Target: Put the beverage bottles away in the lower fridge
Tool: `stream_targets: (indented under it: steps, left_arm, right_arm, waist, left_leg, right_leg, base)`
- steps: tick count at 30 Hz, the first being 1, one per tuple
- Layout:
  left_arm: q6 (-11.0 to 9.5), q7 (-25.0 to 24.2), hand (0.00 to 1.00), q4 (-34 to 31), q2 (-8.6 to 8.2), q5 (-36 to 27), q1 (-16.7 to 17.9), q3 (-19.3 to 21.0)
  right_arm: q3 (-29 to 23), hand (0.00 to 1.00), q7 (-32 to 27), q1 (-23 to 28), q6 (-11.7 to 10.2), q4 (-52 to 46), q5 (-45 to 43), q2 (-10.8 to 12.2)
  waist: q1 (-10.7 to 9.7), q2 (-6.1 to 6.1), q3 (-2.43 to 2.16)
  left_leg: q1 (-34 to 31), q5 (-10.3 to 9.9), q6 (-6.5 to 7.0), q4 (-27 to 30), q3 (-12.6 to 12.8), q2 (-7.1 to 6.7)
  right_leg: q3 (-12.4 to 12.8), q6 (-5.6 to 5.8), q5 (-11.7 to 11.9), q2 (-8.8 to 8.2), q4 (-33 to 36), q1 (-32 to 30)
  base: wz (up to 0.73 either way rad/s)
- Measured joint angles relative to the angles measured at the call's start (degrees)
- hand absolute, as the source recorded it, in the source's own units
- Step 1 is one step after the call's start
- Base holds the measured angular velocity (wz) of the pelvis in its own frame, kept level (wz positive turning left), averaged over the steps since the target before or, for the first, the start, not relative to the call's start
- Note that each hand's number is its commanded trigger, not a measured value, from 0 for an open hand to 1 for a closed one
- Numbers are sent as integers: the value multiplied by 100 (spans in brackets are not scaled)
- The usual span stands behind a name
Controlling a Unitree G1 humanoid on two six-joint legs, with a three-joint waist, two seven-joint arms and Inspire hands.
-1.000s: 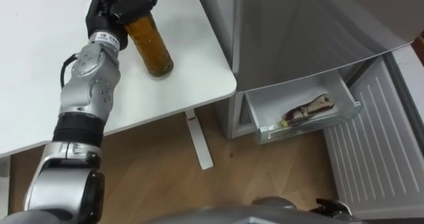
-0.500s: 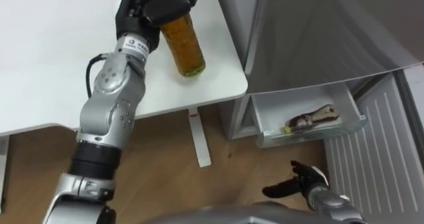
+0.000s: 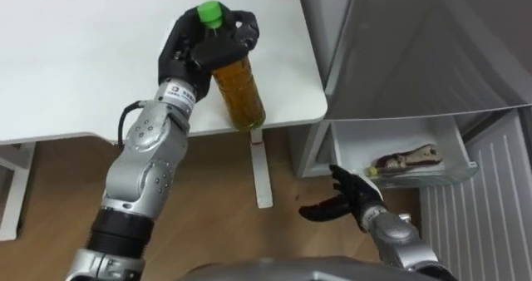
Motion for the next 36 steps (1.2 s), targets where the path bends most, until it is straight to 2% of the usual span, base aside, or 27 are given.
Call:
stream_targets:
  steps: [4,11,16,18,22,25,36]
  left_arm:
    - [-14,-218,100,-105,18,-84,137,29]
    - [-79,-559,100,-187,54,-266,365,60]
    - [-84,-700,100,-164,76,-565,649,25]
    - [-81,-808,100,-40,92,-561,794,11]
    - [-17,-940,100,-5,218,-558,1029,4]
    - [-6,-1025,100,-6,273,-558,1034,-2]
    - [-5,-1230,100,-6,246,-556,1035,-53]
  right_arm:
    - [-11,0,305,236,2,-787,60,-18]
    - [37,0,1088,400,52,-1188,374,-158]
    - [177,0,1574,497,134,-1498,514,-227]
    - [174,0,1816,502,172,-1575,673,-213]
    - [166,0,2136,505,187,-1803,820,-220]
    - [166,0,2356,502,261,-1859,905,-211]
    - [172,0,2687,506,401,-2023,905,-214]
  waist:
    - [21,0,-1]
    - [65,-22,5]
    - [119,-63,36]
    - [123,-105,62]
    - [153,-141,73]
    - [168,-143,73]
    - [156,-132,66]
  left_leg:
    - [1,0,0,-3,-45,0]
    - [17,1,1,-9,-45,-9]
    - [-11,0,0,-10,-29,-2]
    - [-38,-5,4,-5,-44,-1]
    - [-207,-11,11,126,-94,-4]
    - [-255,-16,18,182,-170,-10]
    - [-258,-16,18,180,-183,-11]
  right_leg:
    - [-140,0,0,-19,0,-1]
    - [-137,3,-2,-69,1,0]
    - [-146,3,-3,-64,6,-3]
    - [-153,3,-3,-62,10,-13]
    - [-212,0,0,-40,20,-119]
    - [-288,-3,1,-54,20,-124]
    - [-313,-3,1,-78,18,-120]
  base:
    - [6]
    - [1]
    - [0]
    - [3]
    - [7]
    - [16]
    - [1]
